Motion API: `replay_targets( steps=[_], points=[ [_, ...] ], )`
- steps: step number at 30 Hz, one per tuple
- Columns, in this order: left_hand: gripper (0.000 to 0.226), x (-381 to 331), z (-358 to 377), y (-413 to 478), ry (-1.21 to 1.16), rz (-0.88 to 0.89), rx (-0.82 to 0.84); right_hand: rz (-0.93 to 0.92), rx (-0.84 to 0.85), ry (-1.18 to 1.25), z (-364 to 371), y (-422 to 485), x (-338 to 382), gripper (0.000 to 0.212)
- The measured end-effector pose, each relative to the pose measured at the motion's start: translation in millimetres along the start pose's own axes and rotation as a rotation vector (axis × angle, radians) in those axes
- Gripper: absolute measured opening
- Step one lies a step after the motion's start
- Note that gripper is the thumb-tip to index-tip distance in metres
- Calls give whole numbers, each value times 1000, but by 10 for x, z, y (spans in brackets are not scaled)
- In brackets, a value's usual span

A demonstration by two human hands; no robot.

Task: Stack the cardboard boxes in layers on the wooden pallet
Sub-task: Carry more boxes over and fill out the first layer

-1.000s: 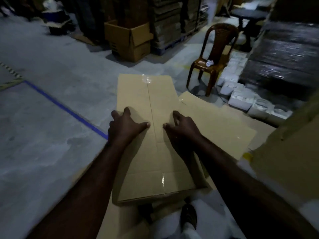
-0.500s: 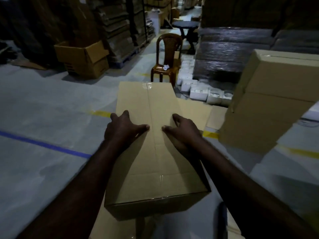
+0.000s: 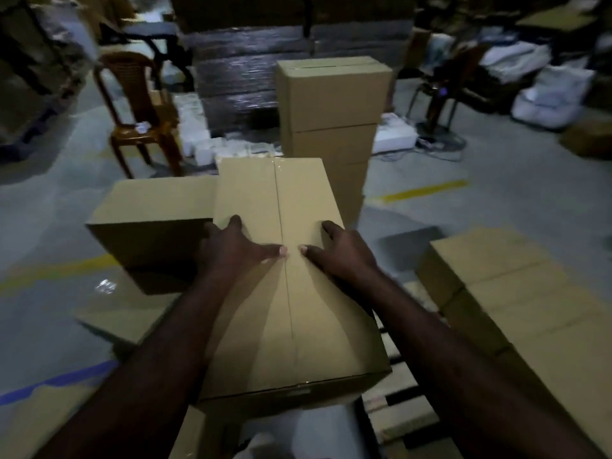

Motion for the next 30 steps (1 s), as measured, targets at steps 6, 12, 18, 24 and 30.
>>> replay_targets(
  steps=[6, 12, 18, 24, 30],
  points=[
    [127, -917, 639, -234, 85, 238, 123, 220, -149, 32, -492, -490, -876, 85],
    [125, -1795, 1174, -421, 202, 542, 235, 483, -294, 139, -783, -905, -1573, 87],
    [128, -2406, 1704, -666, 299, 809, 291, 775, -442, 163, -774, -1331, -2030, 92],
    [118, -2762, 2262, -1152, 354, 995, 363, 962, -584, 234, -670, -1823, -2482, 88],
    [121, -3013, 3028, -1623, 412, 1067, 448, 1081, -648, 348, -546, -2203, -3171, 88]
  ],
)
Point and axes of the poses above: each hand's wrist, its own y-axis towards the middle knuckle, its own z-axis out of the palm, x = y × z, the point moved 6 cm from there along y, towards the middle knuckle, and after that the axes turned 3 degrees about -z, right-handed, at the moved point
